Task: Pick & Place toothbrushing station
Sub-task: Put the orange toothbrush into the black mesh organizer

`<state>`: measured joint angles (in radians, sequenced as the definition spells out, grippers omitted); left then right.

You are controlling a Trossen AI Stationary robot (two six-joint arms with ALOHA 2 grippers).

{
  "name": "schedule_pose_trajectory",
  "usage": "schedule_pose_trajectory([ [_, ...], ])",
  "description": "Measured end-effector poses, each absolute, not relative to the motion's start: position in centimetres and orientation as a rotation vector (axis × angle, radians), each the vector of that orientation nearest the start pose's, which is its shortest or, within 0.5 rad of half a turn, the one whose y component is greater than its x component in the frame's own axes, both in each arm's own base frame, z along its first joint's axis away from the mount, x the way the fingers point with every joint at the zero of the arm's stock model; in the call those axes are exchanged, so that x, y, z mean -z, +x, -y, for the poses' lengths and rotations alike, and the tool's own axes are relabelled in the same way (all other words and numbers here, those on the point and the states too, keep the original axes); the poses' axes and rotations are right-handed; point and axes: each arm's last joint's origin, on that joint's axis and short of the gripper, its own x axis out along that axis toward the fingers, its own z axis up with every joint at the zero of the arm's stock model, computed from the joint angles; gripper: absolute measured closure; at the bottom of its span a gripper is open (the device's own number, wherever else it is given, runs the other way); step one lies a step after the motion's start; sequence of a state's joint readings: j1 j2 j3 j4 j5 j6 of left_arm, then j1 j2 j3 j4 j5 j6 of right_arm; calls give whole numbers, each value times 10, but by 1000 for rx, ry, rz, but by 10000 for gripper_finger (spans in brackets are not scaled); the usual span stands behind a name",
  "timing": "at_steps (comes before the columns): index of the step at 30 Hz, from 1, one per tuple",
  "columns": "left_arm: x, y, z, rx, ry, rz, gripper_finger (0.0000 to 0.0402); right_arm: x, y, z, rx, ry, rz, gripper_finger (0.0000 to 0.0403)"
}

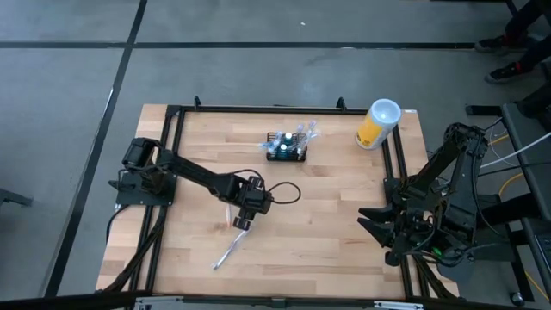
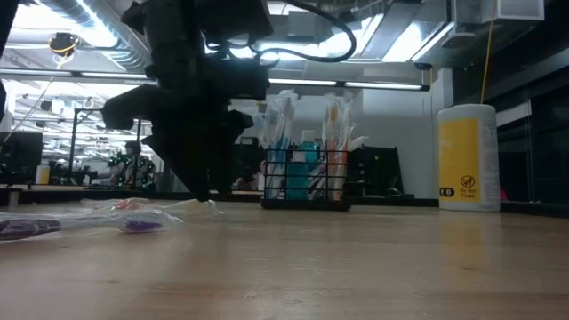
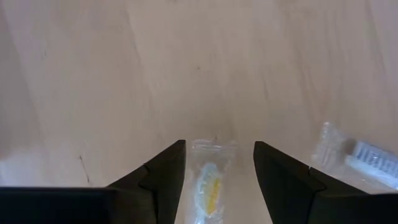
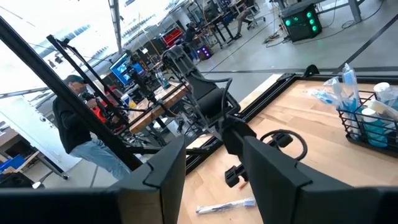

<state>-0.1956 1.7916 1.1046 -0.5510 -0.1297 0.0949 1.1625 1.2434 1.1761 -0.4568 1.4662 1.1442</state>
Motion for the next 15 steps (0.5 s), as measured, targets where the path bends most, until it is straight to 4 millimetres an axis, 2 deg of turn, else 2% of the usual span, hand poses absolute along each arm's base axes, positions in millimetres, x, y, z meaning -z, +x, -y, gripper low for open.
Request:
schedule_pose_trajectory([
  [4,-161,332,59,109,271,-1222,228,-361,124,-213,323,623,48,239],
  [11,-141,336,57,136,242,-1282,237,-361,124,-214,313,624,37,239],
  [15,-136,337,57,131,248,-1290,247,-362,124,-214,311,637,39,239],
])
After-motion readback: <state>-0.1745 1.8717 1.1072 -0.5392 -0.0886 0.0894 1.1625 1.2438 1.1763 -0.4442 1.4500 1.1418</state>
